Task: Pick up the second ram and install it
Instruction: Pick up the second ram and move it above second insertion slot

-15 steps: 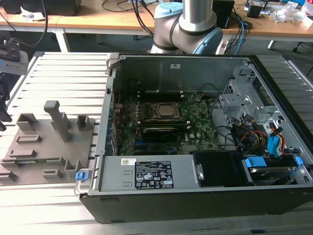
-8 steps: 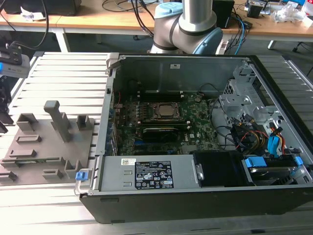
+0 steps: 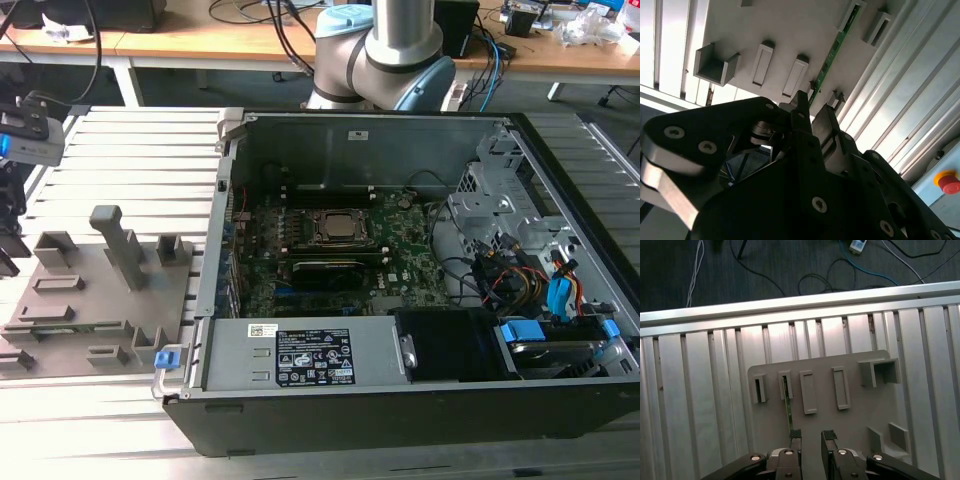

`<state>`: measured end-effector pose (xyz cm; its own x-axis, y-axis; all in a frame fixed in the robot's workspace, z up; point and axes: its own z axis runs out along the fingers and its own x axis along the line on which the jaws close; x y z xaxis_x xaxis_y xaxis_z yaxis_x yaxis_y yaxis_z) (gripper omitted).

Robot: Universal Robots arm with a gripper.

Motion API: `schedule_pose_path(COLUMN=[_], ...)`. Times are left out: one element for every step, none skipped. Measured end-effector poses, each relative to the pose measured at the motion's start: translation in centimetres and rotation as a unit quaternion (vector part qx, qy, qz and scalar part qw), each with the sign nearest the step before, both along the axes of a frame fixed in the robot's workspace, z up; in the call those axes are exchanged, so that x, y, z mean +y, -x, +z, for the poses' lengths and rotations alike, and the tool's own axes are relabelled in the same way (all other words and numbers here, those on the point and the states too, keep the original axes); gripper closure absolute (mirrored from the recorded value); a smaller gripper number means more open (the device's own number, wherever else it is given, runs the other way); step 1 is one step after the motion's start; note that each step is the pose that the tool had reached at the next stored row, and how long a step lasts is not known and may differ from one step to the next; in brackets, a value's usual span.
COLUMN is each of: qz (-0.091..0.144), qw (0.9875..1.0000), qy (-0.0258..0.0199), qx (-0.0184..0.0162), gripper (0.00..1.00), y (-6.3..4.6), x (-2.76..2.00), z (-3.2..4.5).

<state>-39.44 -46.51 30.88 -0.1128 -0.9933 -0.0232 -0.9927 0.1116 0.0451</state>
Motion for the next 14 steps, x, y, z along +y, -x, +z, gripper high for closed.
schedule_pose_path(qz=[0.000, 0.000, 0.000, 0.000, 0.000, 0.000, 0.000, 0.000, 0.000, 0.000, 0.000, 0.000, 0.000, 0.000], qw=[1.0000, 1.0000, 1.0000, 1.0000, 1.0000, 1.0000, 1.0000, 1.0000, 1.0000, 1.0000, 1.0000, 1.0000, 1.0000, 1.0000], qy=[0.0000, 0.0000, 0.0000, 0.0000, 0.0000, 0.0000, 0.0000, 0.0000, 0.0000, 0.0000, 0.0000, 0.0000, 0.0000, 0.0000], qx=[0.0000, 0.0000, 0.0000, 0.0000, 0.0000, 0.0000, 0.0000, 0.0000, 0.0000, 0.0000, 0.0000, 0.0000, 0.0000, 0.0000], gripper=[0.70, 0.70, 0.70, 0.70, 0.70, 0.70, 0.70, 0.70, 0.70, 0.70, 0.70, 0.70, 0.70, 0.70], y=[0.00, 0.00, 0.00, 0.00, 0.00, 0.00, 0.00, 0.00, 0.00, 0.00, 0.00, 0.00, 0.00, 0.00], x=[-0.01, -0.02, -0.02, -0.03, -0.03, -0.04, -0.05, -0.05, -0.05, -0.06, -0.07, -0.08, -0.09, -0.10], z=[-0.11, -0.25, -0.33, -0.40, -0.45, -0.56, -0.61, -0.66, -0.72, -0.76, -0.87, -0.94, -1.02, -1.10])
